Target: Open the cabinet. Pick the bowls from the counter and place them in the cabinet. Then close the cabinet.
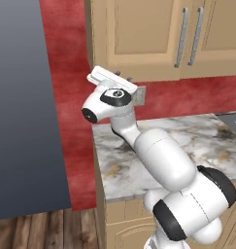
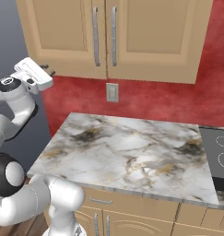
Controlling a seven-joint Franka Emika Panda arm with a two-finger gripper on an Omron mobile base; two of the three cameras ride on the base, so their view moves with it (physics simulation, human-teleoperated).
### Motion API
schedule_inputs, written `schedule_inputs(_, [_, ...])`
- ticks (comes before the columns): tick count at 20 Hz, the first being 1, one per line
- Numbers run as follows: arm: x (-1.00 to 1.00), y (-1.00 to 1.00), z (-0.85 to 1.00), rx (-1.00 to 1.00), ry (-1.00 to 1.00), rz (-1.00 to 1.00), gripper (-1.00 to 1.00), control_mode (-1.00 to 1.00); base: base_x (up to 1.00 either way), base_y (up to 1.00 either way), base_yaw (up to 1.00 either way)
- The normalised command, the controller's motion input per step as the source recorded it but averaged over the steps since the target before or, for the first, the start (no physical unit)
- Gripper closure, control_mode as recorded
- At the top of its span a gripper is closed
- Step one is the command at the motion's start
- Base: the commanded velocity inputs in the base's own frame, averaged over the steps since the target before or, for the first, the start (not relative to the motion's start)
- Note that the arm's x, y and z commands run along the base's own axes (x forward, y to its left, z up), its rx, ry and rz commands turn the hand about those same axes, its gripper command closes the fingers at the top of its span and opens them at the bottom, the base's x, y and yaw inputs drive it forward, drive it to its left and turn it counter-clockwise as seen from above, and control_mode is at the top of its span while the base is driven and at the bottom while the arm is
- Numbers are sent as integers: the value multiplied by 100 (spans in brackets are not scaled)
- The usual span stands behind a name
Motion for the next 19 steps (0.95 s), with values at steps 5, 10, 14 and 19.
schedule_inputs(5, [44,-14,14,0,0,1,-100,-100,0,0,0])
schedule_inputs(10, [41,-10,5,0,0,0,-100,-100,0,0,0])
schedule_inputs(14, [35,-7,0,0,0,0,-100,-100,0,0,0])
schedule_inputs(19, [18,-7,4,0,0,0,-100,-100,0,0,0])
